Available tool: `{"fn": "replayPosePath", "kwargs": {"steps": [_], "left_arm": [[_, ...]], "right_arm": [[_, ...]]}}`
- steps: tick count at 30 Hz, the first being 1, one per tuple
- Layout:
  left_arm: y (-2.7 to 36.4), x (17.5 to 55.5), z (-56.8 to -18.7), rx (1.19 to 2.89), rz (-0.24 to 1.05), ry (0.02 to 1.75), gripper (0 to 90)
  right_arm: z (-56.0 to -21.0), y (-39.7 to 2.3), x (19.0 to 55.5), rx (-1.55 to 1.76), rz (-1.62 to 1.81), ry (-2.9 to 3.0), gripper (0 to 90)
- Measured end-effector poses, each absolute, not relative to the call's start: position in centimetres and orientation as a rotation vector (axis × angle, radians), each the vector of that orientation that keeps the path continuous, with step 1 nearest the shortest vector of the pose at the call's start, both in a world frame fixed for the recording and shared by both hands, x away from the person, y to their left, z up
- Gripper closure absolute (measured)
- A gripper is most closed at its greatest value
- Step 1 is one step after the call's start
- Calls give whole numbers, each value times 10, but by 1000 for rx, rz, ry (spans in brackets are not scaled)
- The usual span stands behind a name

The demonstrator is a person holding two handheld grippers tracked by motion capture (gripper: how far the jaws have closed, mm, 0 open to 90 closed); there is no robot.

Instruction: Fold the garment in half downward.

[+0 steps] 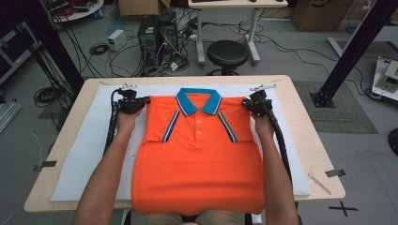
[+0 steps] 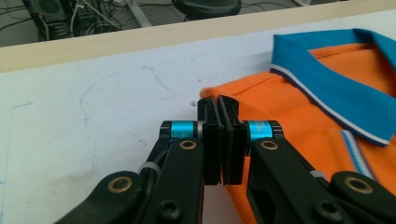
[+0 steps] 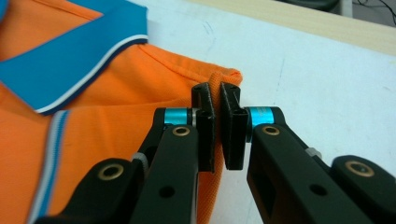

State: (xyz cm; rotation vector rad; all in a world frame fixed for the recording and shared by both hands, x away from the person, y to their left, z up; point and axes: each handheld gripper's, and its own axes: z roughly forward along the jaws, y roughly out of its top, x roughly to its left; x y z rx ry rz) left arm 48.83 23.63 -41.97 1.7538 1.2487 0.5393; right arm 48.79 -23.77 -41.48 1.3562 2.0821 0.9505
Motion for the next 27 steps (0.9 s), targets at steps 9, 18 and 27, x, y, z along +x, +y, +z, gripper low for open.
{"fn": "replayPosePath", "kwargs": {"steps": [9,18,27], "left_arm": [[242,451,-407,1679,463,1130,882],[246,406,-402,1669,420,1017,881],[260,358,-418,1692,387,949,881]], "right_arm": [[-397,-240,454,1278,1041,2114,863],[-393,-249,403,1215,1154,2115,862],[-404,-264,359,1192,1238,2129,861]]}}
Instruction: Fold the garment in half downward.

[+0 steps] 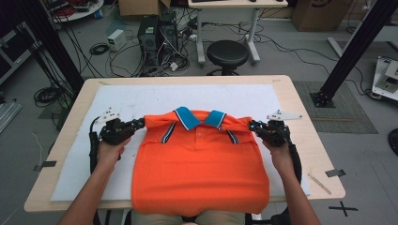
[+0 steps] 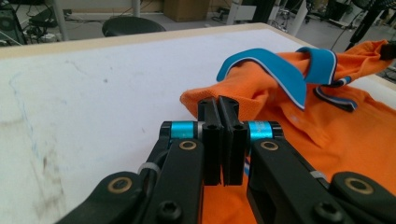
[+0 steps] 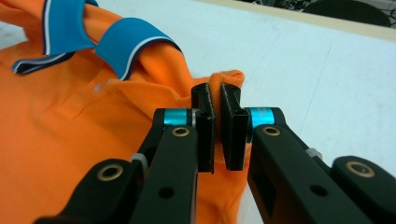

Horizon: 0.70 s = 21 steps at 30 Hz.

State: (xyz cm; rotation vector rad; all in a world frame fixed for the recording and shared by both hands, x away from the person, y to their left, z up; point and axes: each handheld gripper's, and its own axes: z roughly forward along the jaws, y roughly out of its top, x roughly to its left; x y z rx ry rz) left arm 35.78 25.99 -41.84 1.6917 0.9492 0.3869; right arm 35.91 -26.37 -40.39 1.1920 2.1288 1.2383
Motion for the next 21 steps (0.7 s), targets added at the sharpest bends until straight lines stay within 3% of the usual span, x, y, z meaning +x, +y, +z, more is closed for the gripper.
{"fn": "replayPosePath", "kwargs": {"steps": [21], "left_arm": [[271,294,-451,1813,264,900,880]], "right_arm": [[-426,-284,285,1147,1268,2233,851]]}}
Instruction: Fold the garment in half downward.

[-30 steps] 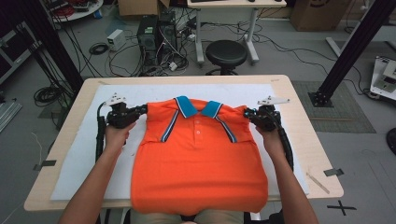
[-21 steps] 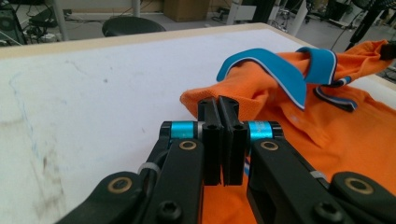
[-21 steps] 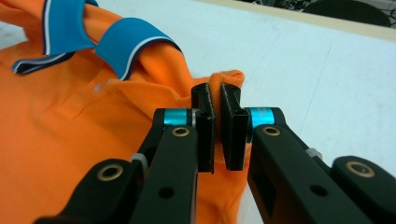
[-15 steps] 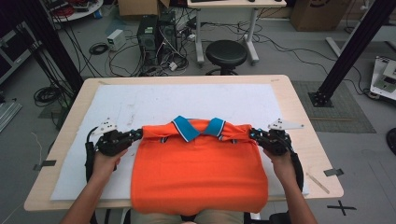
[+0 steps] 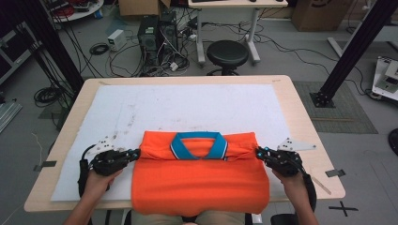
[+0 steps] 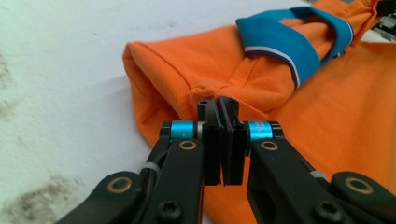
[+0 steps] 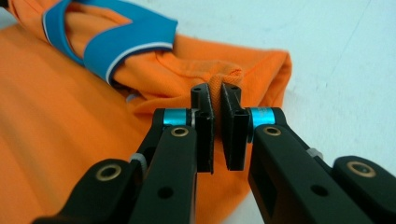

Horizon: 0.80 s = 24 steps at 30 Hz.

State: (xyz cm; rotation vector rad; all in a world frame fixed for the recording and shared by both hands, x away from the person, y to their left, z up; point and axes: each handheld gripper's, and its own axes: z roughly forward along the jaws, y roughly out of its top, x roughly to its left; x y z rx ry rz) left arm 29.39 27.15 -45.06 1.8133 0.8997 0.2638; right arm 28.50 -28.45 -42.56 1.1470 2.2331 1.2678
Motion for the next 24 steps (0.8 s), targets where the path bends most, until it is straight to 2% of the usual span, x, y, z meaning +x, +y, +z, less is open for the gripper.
{"fn": "replayPosePath", "kwargs": {"steps": [2,3,4,7,9,13,18,20,24], "left_arm": [[271,294,-450,1811,262,890,862],[271,298,-445,1777,260,907,760],[272,301,-441,1753,255,925,624],[273,314,-432,1715,288,960,458],[273,326,-427,1695,301,973,437],[268,350,-421,1700,314,992,419],[263,375,-430,1749,301,1059,404],[260,384,-438,1770,259,1101,380],[254,393,-455,1844,198,1143,383]], "right_arm": [[-427,-284,285,1152,1259,2240,844],[-426,-284,285,1151,1262,2247,790],[-424,-283,286,1157,1275,2235,695],[-413,-284,289,1173,1336,2158,569],[-405,-284,296,1184,1360,2108,515],[-397,-280,319,1207,1287,2075,482],[-409,-276,350,1288,1189,2123,457],[-422,-272,369,1357,1121,2189,427],[-436,-269,382,1406,1048,2271,441]]}}
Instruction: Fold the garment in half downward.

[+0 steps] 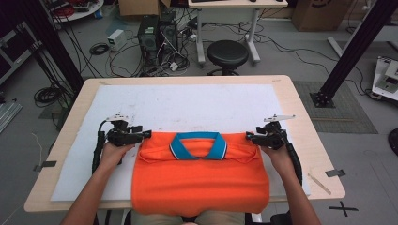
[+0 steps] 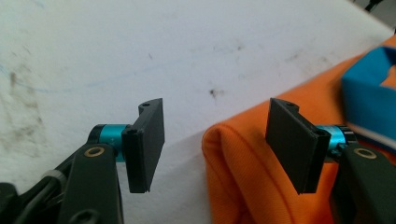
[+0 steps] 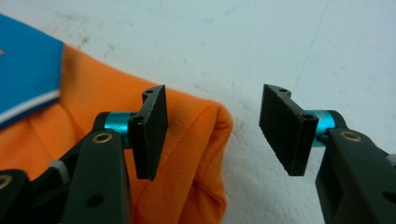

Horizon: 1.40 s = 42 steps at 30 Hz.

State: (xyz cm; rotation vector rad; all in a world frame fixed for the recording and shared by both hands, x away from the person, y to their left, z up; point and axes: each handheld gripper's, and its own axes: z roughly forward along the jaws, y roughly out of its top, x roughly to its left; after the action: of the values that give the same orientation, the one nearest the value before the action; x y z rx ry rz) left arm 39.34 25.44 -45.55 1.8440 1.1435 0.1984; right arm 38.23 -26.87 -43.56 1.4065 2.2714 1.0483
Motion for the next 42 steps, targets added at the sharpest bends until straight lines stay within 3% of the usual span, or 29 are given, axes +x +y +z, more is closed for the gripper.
{"fn": "replayPosePath", "kwargs": {"steps": [3,6,7,8,16,25,36,42], "left_arm": [[251,393,-457,1876,200,1134,510],[246,391,-457,1920,229,1098,701],[246,391,-456,1925,232,1095,762],[246,391,-456,1921,235,1102,784],[249,402,-447,1825,258,1135,804],[247,434,-437,1753,275,1164,803],[245,466,-432,1740,361,1186,802],[249,470,-447,1754,318,1232,795]], "right_arm": [[-442,-267,387,1422,1005,2317,520],[-446,-266,388,1425,1007,2355,654],[-445,-266,388,1421,1020,2367,752],[-445,-266,388,1414,1034,2382,785],[-437,-268,391,1363,1058,2284,820],[-430,-269,419,1390,1054,2185,819],[-421,-258,452,1386,1016,2129,818],[-424,-249,464,1405,995,2112,814]]}}
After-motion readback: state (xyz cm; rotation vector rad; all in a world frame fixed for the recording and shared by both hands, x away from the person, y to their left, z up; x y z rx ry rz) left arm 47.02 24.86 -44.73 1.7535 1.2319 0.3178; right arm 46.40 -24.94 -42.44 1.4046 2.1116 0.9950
